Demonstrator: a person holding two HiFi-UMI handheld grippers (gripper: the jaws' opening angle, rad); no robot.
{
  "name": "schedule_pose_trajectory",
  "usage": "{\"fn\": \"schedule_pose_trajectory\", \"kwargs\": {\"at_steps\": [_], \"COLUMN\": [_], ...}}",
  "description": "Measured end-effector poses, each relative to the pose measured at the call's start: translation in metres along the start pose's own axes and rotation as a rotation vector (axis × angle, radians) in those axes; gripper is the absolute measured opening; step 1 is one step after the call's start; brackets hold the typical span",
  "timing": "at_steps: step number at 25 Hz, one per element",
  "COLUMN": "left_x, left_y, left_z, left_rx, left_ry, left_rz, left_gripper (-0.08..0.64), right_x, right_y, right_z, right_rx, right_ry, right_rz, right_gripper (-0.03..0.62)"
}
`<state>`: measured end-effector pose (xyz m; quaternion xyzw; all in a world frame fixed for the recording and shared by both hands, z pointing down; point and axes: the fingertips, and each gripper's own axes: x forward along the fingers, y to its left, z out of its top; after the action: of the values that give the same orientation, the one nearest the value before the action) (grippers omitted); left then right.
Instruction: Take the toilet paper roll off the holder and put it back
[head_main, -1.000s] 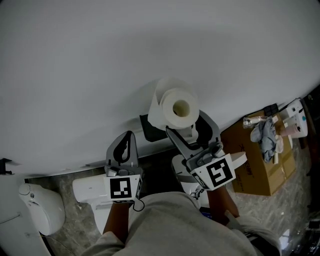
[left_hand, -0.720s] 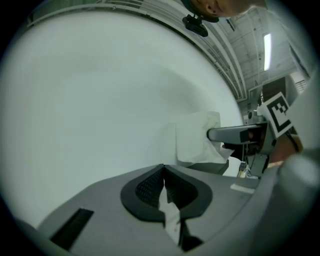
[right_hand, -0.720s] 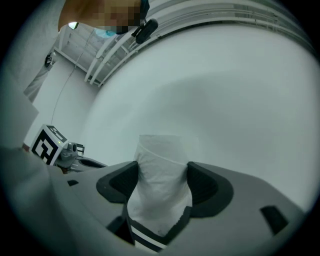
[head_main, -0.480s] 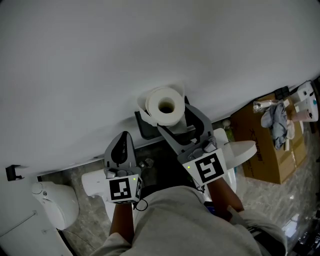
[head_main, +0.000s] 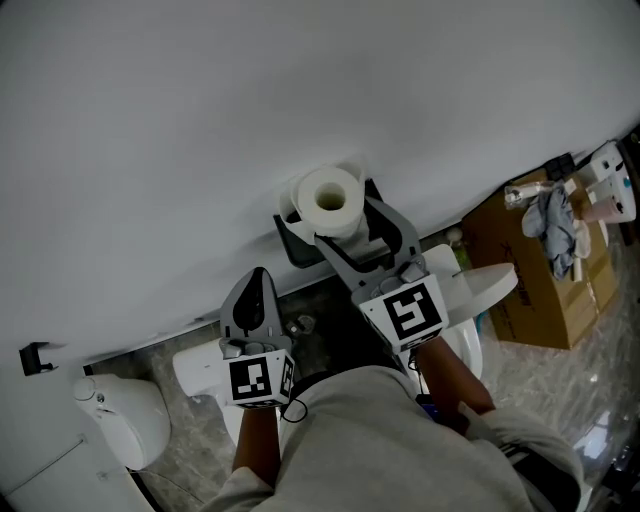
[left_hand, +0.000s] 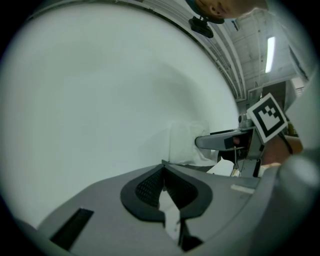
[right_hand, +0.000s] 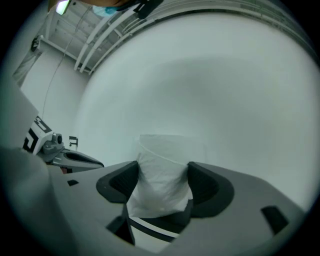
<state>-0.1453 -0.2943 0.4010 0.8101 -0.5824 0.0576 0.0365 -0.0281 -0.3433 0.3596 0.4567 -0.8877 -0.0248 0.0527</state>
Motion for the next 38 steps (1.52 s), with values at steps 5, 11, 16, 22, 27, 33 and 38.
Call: {"fn": "schedule_pose_trajectory", "kwargs": {"at_steps": [5, 11, 16, 22, 27, 33, 38], "left_x": [-0.011, -0.033, -0.054, -0.088, -0.12, -0.155, -0.186], "left_y": [0.002, 0.0, -0.001, -0.009, -0.008, -0.013, -0.023], "left_z": [0.0, 0.002, 0.004, 0.002, -0.006, -0.004, -0.018], "left_rx": [-0.024, -0.038, -0.044, -0.051, -0.063, -0.068, -0.083], "left_ry": [-0.017, -0.029, -0.048, -0.074, -0.082, -0.113, -0.102], "left_rz": [-0.031, -0.05, -0.06, -0.085, -0.067, -0.08, -0.101], "left_gripper": [0.012, 0.011, 0.011, 0.011, 0.011, 0.011, 0.011], "right_x": [0.001, -0.011, -0.029, -0.059, -0.082, -0.12, -0.151], "right_y": [-0.001, 0.001, 0.008, 0.035, 0.07, 0.102, 0.123], "right_z": [-0.004, -0.009, -0.015, -0.012, -0.013, -0.015, -0.016], "right_rx": [0.047, 0.073, 0.14, 0.124, 0.097, 0.083, 0.076], "right_ry": [-0.01, -0.004, -0.001, -0.003, 0.002, 0.01, -0.011], "right_rz": [-0.062, -0.098, -0.11, -0.134, -0.123, -0.15, -0.183], "right_gripper": [0.302, 0.307, 0.313, 0.313, 0.312, 0.212, 0.01]}}
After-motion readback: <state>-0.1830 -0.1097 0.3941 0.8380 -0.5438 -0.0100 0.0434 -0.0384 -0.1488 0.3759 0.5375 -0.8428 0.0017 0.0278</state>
